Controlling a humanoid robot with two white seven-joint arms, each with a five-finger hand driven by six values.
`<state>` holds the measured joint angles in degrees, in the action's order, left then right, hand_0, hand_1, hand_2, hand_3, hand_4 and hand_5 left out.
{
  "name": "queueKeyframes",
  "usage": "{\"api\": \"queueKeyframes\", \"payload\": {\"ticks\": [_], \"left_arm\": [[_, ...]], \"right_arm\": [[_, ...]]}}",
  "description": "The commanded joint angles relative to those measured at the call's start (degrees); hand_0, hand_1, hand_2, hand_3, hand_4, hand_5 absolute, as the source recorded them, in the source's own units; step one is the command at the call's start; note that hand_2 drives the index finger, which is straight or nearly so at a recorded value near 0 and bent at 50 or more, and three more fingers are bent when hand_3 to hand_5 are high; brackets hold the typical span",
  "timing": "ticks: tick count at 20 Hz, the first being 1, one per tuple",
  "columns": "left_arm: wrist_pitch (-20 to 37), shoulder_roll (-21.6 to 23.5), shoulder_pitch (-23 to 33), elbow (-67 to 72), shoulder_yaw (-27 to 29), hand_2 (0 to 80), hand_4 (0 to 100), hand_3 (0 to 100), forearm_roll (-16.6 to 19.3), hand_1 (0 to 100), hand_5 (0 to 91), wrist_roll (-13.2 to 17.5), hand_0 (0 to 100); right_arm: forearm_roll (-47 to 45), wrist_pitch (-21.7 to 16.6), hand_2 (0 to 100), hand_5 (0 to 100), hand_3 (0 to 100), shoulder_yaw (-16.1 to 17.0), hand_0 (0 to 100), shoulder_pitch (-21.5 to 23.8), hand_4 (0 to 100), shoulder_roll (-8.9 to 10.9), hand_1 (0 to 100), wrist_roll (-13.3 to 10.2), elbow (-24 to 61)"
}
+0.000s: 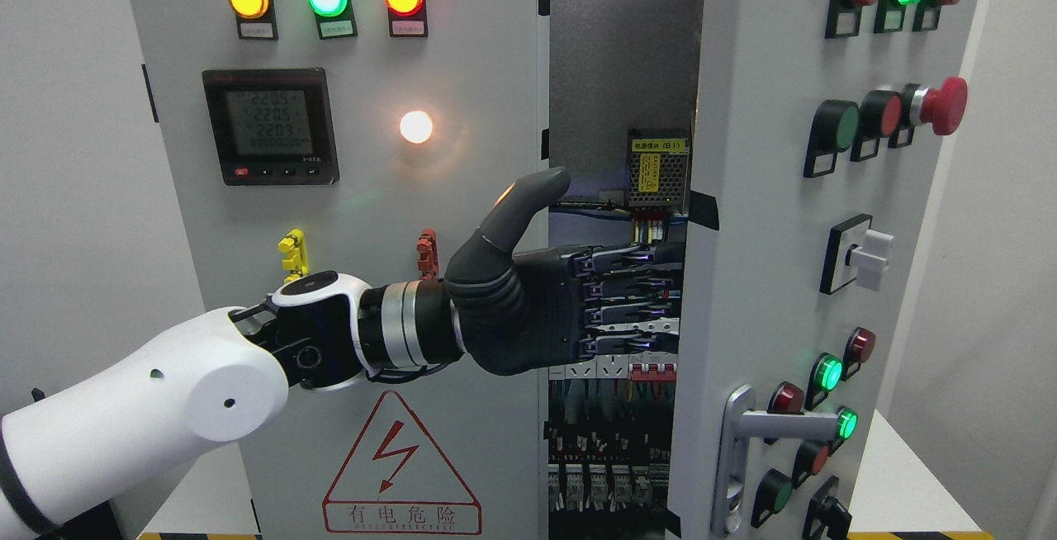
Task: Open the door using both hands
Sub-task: 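Insert the left hand fingers into the gap behind the door edge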
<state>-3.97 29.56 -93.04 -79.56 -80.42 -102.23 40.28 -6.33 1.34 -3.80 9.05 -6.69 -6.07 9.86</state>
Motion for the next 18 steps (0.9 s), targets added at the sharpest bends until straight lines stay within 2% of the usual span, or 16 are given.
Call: {"api": "queueKeyframes", "payload": {"ticks": [1,5,11,14,18], "left_arm": [[-0.3,-7.7,0.1,3.5,1.8,0.0,3,0,0.3,0,0.0,-1.2,0],[-0.3,-8.6,0.2,3.3,3.0,0.0,3,0,0.3,0,0.0,-6.3,0],[-0.4,-9.4,0.2,2.8,3.0,0.0,3,0,0.4,0,0.0,-9.2,0],[-0.4,-9.6,0.2,2.7,3.1,0.0,3,0,0.4,0,0.0,-9.4,0],[-0.5,-10.4,0.2,2.7,3.2,0.0,3,0,0.5,0,0.0,-11.3,0]], "right_arm": [[0.0,0.0,0,0,0,0.0,11,0.0,0,0.01,0,0.0,0.1],[0.0,0.0,0,0,0,0.0,11,0.0,0,0.01,0,0.0,0.0],[0.0,0.0,0,0,0,0.0,11,0.0,0,0.01,0,0.0,0.0],[0.0,0.0,0,0,0,0.0,11,0.0,0,-0.07,0,0.0,0.0],[0.0,0.0,0,0,0,-0.1,11,0.0,0,0.01,0,0.0,0.0]]}}
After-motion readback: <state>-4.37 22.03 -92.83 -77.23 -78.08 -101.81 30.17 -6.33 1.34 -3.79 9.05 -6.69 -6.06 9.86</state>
